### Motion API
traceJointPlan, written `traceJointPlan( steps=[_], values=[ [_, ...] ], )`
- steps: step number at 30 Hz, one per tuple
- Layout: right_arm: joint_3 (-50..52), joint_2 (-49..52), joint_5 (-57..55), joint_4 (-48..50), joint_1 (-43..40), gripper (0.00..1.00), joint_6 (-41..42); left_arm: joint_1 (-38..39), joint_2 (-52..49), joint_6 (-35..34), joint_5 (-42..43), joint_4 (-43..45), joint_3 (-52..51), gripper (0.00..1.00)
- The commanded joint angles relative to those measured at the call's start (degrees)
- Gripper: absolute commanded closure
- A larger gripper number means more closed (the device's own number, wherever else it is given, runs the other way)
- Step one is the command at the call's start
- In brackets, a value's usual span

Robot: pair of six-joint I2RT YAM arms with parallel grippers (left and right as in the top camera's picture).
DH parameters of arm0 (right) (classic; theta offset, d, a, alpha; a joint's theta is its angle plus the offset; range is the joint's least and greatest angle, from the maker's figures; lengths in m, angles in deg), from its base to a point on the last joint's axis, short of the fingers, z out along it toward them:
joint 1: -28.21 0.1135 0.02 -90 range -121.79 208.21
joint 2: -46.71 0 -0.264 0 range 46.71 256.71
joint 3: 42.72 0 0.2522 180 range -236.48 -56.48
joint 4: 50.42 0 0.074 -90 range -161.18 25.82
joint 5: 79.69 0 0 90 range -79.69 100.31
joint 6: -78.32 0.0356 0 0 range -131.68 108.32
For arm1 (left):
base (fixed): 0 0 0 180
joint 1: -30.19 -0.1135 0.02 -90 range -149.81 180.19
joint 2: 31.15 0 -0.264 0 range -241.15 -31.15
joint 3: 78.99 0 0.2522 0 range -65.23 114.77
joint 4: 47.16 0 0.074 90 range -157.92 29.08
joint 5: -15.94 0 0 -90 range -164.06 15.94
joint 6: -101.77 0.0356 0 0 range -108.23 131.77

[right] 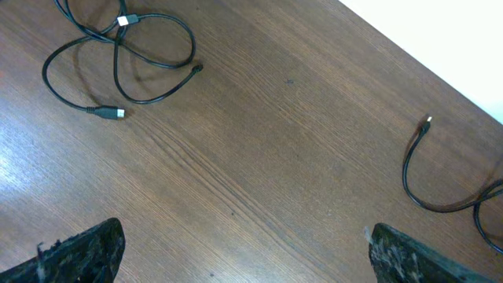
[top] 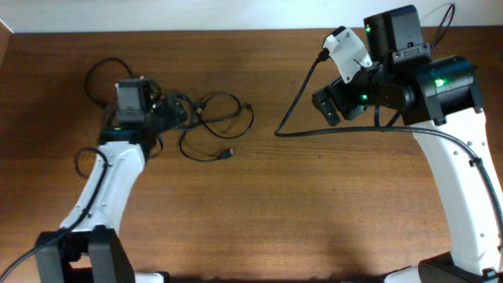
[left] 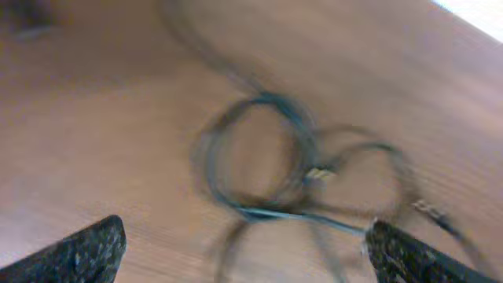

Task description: Untangle cables

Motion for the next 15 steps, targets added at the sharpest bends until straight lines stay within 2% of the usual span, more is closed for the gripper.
traceJointPlan(
  steps=[1, 3, 5, 7, 10, 11, 13, 14, 15],
  values=[
    [-0.24, -0.02, 0.35, -0.15, 0.04, 0.01, 0.61, -2.49, -0.07, 10.38, 16.57, -3.8, 7.21, 0.01],
    [-0.24, -0.02, 0.37, -0.24, 0.07, 0.01, 0.61, -2.6, -0.13, 12.52, 19.04, -4.7, 8.35, 0.01],
    [-0.24, -0.02, 1.11, -0.48, 0.07, 0.02, 0.63, -2.62, -1.55, 9.51, 14.19, -7.45, 8.33, 0.01],
    [-0.24, -0.02, 1.88, -1.31, 0.07, 0.02, 0.61, -2.67, -4.59, 9.27, 13.05, -9.18, 8.35, 0.01],
    [-0.24, -0.02, 1.86, -1.6, 0.07, 0.02, 0.61, -2.69, -12.31, 10.84, 18.27, -13.29, 11.41, 0.01],
    [-0.24, -0.02, 1.84, -1.66, 0.07, 0.01, 0.61, -2.67, -14.34, 11.26, 20.17, -16.39, 14.08, 0.01],
    [-0.24, -0.02, 1.84, -1.7, 0.04, 0.01, 0.59, -2.67, -15.45, 13.14, 18.36, -25.09, 22.08, 0.01],
    [-0.24, -0.02, 1.86, -1.7, 0.04, 0.01, 0.61, -2.67, -15.45, 12.39, 12.83, -31.39, 28.37, 0.0],
    [-0.24, -0.02, 1.86, -1.68, 0.07, 0.02, 0.61, -2.67, -15.5, 12.13, 9.6, -33.81, 31.3, 0.01]
  ],
)
